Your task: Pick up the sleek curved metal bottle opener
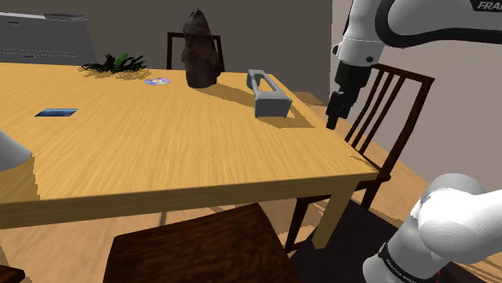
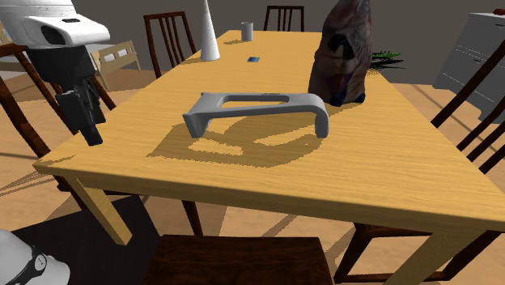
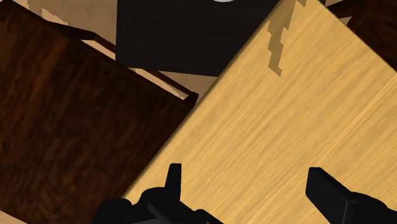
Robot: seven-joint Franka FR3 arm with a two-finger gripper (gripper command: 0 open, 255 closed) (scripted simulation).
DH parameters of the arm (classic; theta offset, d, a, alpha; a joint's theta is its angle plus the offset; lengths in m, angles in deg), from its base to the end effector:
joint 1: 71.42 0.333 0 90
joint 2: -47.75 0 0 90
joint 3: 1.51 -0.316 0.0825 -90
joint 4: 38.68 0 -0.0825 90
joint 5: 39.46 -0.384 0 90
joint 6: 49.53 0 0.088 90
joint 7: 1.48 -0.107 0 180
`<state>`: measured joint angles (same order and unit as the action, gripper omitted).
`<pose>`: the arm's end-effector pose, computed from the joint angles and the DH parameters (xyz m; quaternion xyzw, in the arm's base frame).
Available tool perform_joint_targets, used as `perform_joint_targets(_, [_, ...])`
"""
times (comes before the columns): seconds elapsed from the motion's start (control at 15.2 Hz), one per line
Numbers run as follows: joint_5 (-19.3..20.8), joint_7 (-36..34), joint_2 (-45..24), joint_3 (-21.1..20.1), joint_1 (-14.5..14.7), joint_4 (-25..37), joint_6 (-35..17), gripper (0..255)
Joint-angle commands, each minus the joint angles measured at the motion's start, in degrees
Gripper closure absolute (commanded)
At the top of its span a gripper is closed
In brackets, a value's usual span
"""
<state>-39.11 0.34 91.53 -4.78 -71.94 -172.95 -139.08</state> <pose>0.3116 0.0195 0.5886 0.9992 0.0318 -0.0086 0.0228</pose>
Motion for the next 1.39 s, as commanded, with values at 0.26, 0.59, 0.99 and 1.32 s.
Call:
perform_joint_targets(0.26, [0.04,-3.29,-8.74,-0.67,-1.57,6.48,-3.16,0])
perform_joint_targets(0.59, [0.55,-7.37,-19.37,-1.21,-3.36,15.97,-5.39,0])
perform_joint_targets(0.99, [1.63,-12.11,-31.97,-1.36,-5.08,29.58,-5.66,0])
perform_joint_targets(1.32, [2.7,-15.75,-42.84,-0.99,-6.06,43.36,-3.81,0])
